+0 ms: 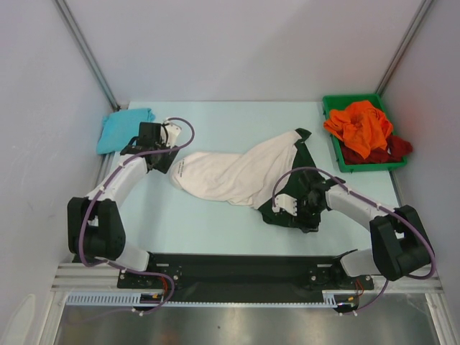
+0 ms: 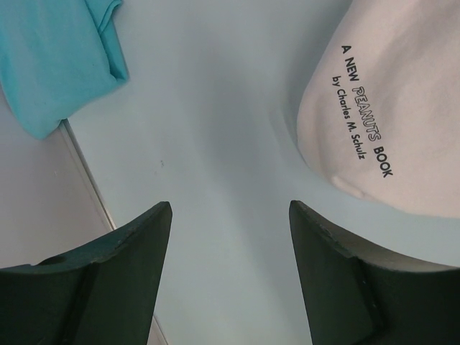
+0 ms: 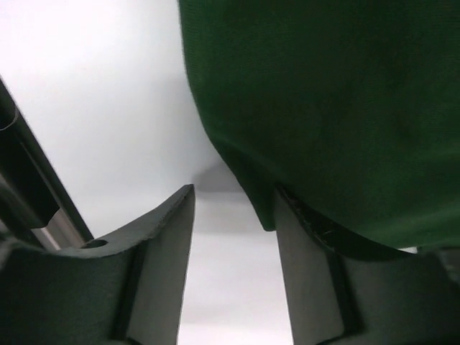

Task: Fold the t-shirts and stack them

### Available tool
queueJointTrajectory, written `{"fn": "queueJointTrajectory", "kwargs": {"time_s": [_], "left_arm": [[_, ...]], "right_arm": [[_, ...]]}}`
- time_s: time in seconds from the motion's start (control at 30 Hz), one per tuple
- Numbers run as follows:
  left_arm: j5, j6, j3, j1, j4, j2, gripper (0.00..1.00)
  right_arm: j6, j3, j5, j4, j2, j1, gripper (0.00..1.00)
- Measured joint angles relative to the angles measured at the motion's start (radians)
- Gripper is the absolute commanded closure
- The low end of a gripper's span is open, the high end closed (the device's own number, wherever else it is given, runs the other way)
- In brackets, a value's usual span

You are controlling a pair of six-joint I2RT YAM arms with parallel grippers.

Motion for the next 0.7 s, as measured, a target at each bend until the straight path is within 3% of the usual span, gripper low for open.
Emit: {"fn": "queueJointTrajectory", "kwargs": {"time_s": [0.23, 0.5, 0.7], "left_arm": [[-0.002, -0.001, 0.000, 0.000, 0.004, 0.023, 0.27], [-0.002, -0.004, 0.004, 0.000, 0.007, 0.050, 0.28], [-0.002, -0.003, 0.006, 0.000, 0.011, 0.050, 0.26]], "right_arm": [[0.035, -0.011, 0.059, 0.091, 0.003, 0.004, 0.99], [0.089, 0.039, 0.098, 0.122, -0.009, 0.010, 1.00], [0.095, 0.362, 0.114, 0.117, -0.126, 0.053, 1.00]]}}
